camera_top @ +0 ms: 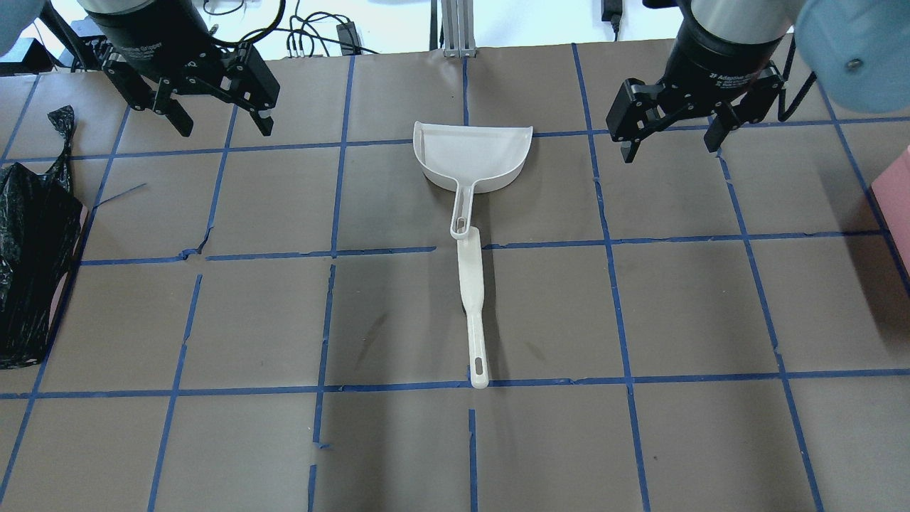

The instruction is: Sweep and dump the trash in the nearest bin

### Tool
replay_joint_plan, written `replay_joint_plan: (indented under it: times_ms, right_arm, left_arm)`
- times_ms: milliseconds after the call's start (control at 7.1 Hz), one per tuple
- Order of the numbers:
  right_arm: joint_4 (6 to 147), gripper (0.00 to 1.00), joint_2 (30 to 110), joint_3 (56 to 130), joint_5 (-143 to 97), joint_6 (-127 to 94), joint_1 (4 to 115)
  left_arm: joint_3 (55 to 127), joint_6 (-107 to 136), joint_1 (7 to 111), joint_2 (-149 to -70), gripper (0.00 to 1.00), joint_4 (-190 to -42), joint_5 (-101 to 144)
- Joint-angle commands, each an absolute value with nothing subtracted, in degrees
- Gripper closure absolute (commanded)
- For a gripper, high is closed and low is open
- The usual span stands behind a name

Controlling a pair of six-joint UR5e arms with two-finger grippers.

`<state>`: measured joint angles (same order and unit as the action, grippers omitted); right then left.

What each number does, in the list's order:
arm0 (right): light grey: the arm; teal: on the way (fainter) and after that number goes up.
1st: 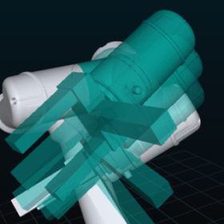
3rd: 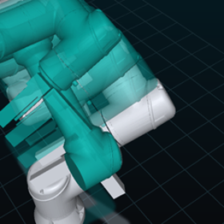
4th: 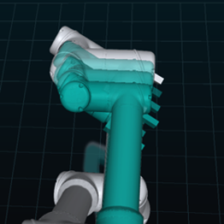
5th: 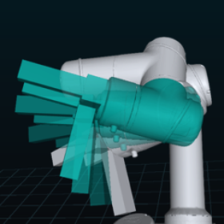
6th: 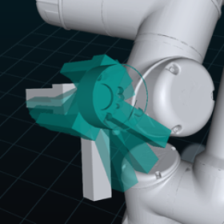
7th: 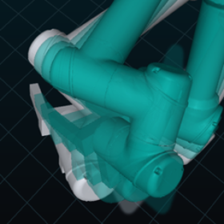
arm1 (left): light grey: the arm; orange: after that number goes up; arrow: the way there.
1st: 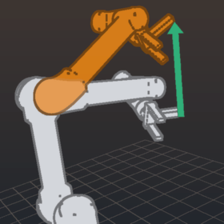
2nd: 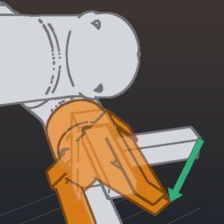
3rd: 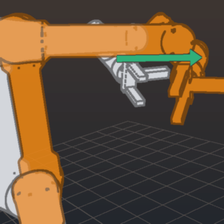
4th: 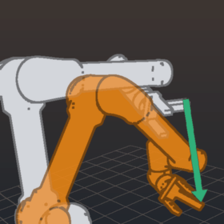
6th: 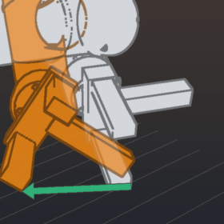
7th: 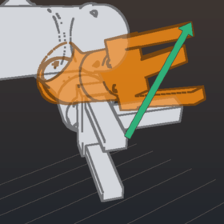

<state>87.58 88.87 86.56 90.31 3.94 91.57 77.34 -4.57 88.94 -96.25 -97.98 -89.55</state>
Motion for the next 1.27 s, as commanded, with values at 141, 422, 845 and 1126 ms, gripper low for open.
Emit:
replay_joint_plan:
  times_ms: [141,422,845,1126]
  right_arm:
    - [87.6,0.0,88.9,86.6,90.4,3.9,91.6]
    - [87.9,0.0,88.9,86.6,90.4,3.9,91.5]
    - [88.1,0.0,88.8,86.5,91.0,4.0,91.5]
    - [88.2,0.0,88.7,86.6,90.4,4.0,91.5]
  left_arm:
    - [78.1,-3.7,89.0,-96.8,0.0,-97.9,-89.7]
    - [78.7,-3.5,89.6,-96.7,0.0,-97.8,-90.2]
    - [78.8,-3.5,89.6,-96.5,0.0,-97.2,-90.1]
    - [78.8,-3.5,89.6,-96.4,0.0,-97.1,-90.1]
